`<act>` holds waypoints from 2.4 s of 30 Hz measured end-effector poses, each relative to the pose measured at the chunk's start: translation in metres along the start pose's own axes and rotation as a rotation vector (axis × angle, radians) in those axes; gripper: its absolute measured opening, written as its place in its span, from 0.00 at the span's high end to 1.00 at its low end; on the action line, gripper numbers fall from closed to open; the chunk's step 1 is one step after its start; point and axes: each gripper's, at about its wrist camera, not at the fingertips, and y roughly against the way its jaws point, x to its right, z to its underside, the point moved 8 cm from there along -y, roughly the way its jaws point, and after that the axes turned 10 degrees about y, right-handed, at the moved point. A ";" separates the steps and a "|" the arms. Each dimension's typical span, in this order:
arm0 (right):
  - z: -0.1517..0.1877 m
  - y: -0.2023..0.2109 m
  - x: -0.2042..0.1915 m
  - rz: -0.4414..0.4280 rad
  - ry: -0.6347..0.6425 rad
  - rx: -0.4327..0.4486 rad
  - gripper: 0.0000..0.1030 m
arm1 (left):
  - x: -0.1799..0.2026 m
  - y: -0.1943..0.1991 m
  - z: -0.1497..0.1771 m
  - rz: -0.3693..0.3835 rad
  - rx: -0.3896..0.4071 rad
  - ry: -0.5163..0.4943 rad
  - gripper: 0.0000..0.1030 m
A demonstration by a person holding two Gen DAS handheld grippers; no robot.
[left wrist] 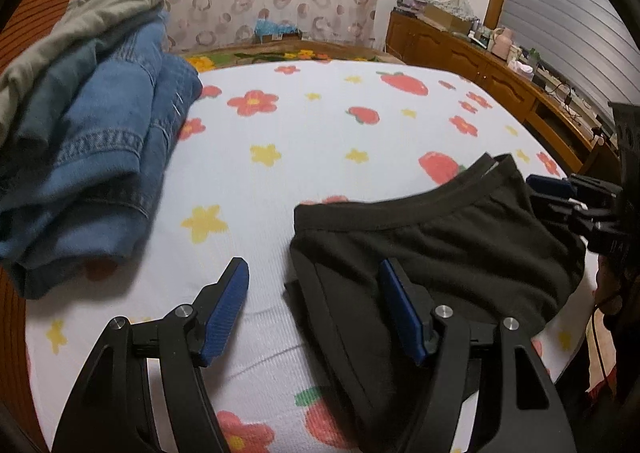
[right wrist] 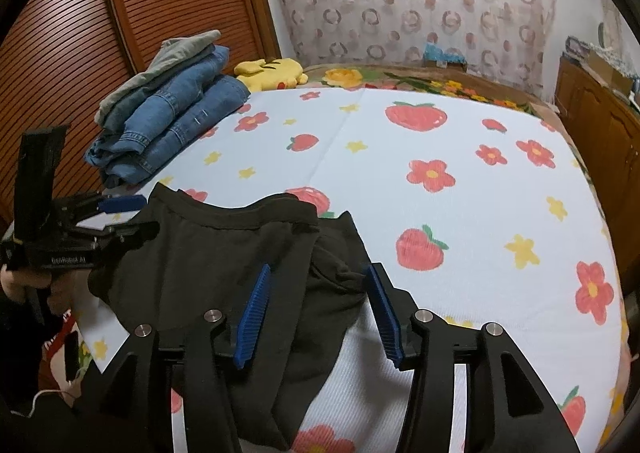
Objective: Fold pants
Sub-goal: 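Regrip the shirt's edge with the left tool, then open both tools, then close both tools on the folded dark green bundle's edge and lift it, then carry the lifted dark green bundle with both tools toward the jeans stack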
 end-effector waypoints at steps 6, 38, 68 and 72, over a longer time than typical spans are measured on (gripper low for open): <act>0.001 -0.008 0.005 -0.013 -0.025 -0.028 0.49 | 0.001 -0.003 0.004 -0.010 0.007 -0.009 0.31; -0.003 -0.013 -0.011 -0.144 -0.038 -0.010 0.84 | 0.028 0.019 0.008 0.131 0.030 -0.015 0.84; -0.078 0.034 -0.033 -0.128 0.128 0.177 0.85 | 0.014 0.113 -0.072 0.076 0.297 0.000 0.86; -0.113 0.022 -0.038 -0.150 0.172 0.186 0.85 | -0.003 0.124 -0.091 0.052 0.334 0.021 0.86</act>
